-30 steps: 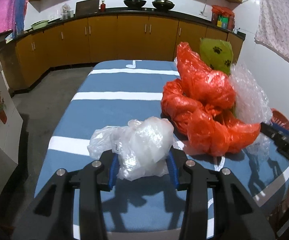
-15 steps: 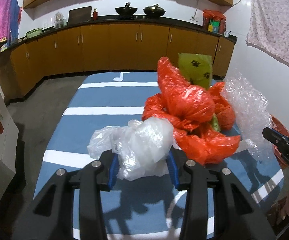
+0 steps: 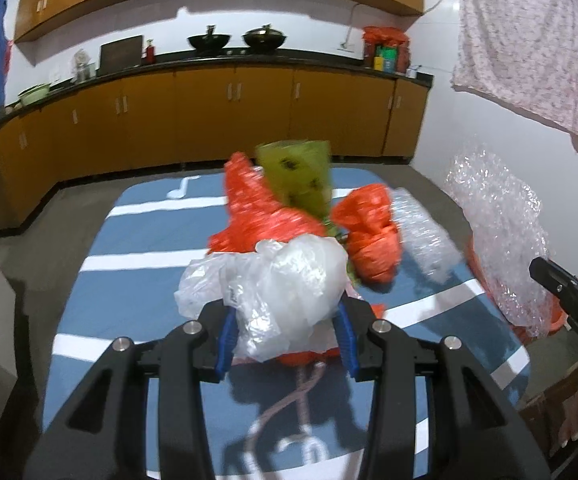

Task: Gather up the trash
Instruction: 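Grasp the white bag with the left tool while the right tool grasps bubble wrap, then lower the bubble wrap into the basket with the right tool and release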

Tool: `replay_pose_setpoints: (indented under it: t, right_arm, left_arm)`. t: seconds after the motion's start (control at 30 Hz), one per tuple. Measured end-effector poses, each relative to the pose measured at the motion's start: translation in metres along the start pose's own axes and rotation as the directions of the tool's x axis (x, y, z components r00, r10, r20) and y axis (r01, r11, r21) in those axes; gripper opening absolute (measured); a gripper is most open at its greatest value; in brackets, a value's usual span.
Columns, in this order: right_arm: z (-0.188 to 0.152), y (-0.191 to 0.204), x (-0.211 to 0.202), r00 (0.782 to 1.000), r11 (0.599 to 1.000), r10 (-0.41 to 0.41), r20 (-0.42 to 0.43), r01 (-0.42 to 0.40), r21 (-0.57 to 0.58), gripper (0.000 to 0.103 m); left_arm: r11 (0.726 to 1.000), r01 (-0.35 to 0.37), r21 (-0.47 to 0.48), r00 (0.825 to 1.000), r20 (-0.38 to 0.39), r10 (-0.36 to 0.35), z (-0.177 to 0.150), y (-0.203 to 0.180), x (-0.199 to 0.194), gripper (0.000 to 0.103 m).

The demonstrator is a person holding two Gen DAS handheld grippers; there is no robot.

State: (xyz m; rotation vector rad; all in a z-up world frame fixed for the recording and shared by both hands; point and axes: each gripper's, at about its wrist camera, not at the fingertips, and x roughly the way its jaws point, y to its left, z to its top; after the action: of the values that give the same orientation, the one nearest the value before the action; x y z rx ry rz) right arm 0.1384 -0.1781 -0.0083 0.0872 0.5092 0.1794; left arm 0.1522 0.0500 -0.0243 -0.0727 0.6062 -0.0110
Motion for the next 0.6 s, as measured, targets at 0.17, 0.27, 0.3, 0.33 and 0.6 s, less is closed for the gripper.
replay_pose_setpoints:
  t: [0.17, 0.27, 0.3, 0.33, 0.6]
  right_arm:
    - [0.004, -0.022, -0.010, 0.998, 0.998, -0.062, 0.027, 0.061, 0.024, 0.006]
    - [0.004, -0.035, -0.014, 0.993, 0.994, -0.107, 0.039, 0.106, 0.030, 0.006]
    - [0.005, -0.039, -0.016, 0.991, 0.992, -0.124, 0.043, 0.123, 0.031, 0.006]
    - [0.005, -0.044, -0.017, 0.989, 0.990, -0.140, 0.046, 0.138, 0.034, 0.006]
    - [0.005, -0.074, -0.023, 0.974, 0.974, -0.221, 0.054, 0.218, 0.059, 0.006]
  left_arm:
    - [0.998, 0.053, 0.038, 0.999, 0.008, -0.053, 0.009, -0.031, 0.004, 0.041]
    - [0.995, 0.080, 0.055, 0.997, 0.008, -0.080, 0.013, -0.046, 0.007, 0.041]
    - [0.994, 0.087, 0.060, 0.996, 0.008, -0.088, 0.014, -0.050, 0.008, 0.041]
    - [0.993, 0.098, 0.068, 0.995, 0.008, -0.099, 0.015, -0.057, 0.009, 0.041]
    - [0.981, 0.147, 0.129, 0.989, 0.009, -0.150, 0.022, -0.098, 0.018, 0.041]
